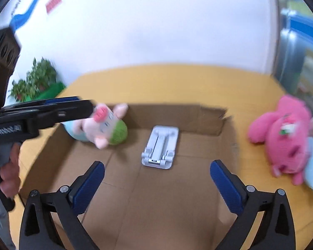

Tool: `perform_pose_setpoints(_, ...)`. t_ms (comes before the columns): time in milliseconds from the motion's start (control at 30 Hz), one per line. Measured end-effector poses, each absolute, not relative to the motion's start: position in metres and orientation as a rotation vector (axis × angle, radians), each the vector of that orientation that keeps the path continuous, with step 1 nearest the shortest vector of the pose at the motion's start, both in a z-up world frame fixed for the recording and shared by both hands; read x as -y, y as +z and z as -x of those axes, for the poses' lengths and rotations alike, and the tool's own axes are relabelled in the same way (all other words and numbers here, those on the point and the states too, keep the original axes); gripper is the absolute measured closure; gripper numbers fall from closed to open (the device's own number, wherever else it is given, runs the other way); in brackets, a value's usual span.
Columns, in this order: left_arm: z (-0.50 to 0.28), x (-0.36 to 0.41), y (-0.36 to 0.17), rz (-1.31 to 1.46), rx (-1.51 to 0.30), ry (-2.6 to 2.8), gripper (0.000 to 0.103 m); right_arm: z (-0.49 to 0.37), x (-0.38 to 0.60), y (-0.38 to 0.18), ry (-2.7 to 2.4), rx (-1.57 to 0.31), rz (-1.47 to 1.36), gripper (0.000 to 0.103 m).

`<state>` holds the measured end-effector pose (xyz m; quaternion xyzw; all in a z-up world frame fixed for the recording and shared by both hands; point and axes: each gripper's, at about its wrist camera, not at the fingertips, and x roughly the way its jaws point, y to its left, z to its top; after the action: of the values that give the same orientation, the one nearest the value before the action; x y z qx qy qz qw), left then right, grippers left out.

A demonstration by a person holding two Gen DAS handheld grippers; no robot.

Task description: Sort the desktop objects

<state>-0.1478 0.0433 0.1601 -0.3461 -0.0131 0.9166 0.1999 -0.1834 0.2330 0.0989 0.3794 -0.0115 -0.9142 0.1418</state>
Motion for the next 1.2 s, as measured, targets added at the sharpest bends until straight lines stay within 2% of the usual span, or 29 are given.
perform_pose_setpoints(100,0.091,-0.018,0.189,0.805,0.033,2.639,0.024,0.129,-0.227,0.125,-2.701,0.037,-0.969,0.000)
perform_pose_setpoints(267,0.014,-0.002,0.195,0.673,-0.049,2.744,0.024,0.065,-0.233,0.123,-2.755,-0.017,-0.896,0.000)
perform_pose_setpoints(367,-0.016,-0.004,0.178,0.680,-0.060,2.779,0.024,0.033,-0.230,0.114,-2.708,0.008,-0.891,0.000)
perform_pose_setpoints(433,-0.031,-0.007,0.166,0.702,-0.045,2.785,0.024,0.012,-0.221,0.113,-2.738,-0.038,-0.886,0.000)
perform_pose_setpoints(733,-0.066,-0.011,0.145,0.728,0.011,2.810,0.024,-0.032,-0.206,0.114,-2.786,-0.088,-0.878,0.000)
perform_pose_setpoints(1200,-0.072,-0.011,0.131,0.749,0.095,2.842,0.024,-0.044,-0.207,0.107,-2.803,-0.099,-0.899,0.000)
